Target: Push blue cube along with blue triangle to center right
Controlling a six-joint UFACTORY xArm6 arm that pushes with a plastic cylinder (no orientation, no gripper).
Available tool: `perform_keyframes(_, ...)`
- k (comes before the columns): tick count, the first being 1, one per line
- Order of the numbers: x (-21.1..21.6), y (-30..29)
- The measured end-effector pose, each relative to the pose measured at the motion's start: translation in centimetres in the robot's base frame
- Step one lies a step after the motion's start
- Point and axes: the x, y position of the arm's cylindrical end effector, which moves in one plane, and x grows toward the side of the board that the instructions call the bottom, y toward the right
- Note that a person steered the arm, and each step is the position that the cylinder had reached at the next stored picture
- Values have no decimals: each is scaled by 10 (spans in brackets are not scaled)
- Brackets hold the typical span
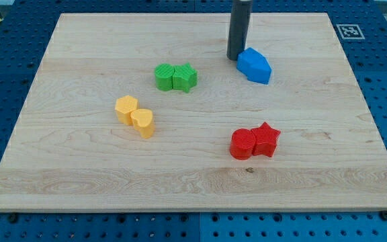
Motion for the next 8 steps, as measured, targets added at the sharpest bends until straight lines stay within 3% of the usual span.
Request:
perform_keyframes(6,82,33)
perform_keyframes(8,82,66)
